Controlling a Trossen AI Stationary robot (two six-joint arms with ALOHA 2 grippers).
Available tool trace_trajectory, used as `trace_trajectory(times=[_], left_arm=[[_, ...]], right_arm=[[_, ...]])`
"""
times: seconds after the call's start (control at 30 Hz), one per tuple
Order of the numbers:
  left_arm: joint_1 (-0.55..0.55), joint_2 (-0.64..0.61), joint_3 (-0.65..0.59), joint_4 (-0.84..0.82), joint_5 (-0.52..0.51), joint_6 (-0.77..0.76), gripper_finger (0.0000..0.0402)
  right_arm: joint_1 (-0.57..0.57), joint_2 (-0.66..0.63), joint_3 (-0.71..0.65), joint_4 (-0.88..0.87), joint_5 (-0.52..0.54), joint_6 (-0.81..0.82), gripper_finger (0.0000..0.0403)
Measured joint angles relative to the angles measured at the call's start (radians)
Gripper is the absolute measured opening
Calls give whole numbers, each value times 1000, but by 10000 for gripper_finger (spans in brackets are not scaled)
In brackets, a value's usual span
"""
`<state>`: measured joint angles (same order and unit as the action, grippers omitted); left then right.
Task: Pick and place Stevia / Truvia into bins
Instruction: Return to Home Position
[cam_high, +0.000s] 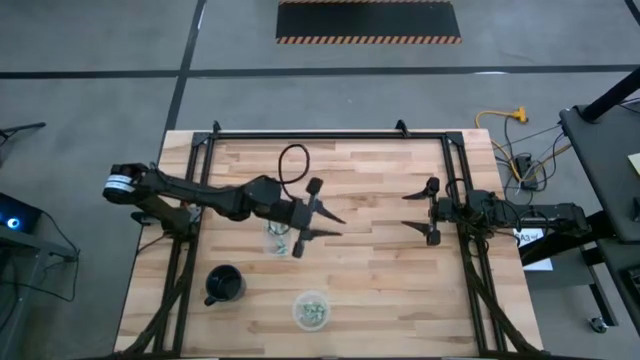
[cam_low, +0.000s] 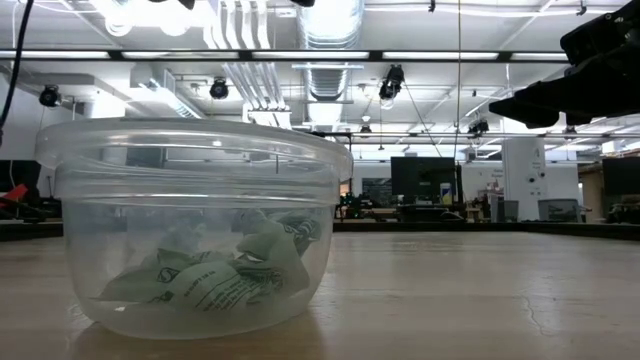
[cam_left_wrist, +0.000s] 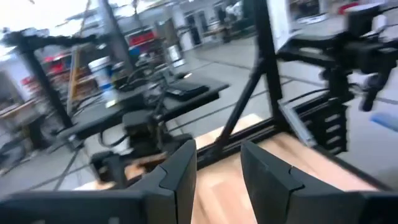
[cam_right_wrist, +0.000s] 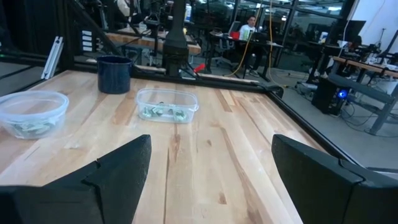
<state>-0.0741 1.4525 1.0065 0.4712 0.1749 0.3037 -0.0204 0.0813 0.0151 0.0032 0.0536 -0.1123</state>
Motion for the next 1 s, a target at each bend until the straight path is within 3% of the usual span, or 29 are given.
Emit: trace_trajectory(times=[0.7,0.87,1.0], left_arm=[[236,-93,-8,-229,3,-166,109],[247,-174,-118,-168,4,-135,109],[277,-282,-281,19,4,-141,109]], right_arm=[[0,0,0,1,0,0,325],[0,0,0,1,0,0,325],[0,0,0,1,0,0,325]])
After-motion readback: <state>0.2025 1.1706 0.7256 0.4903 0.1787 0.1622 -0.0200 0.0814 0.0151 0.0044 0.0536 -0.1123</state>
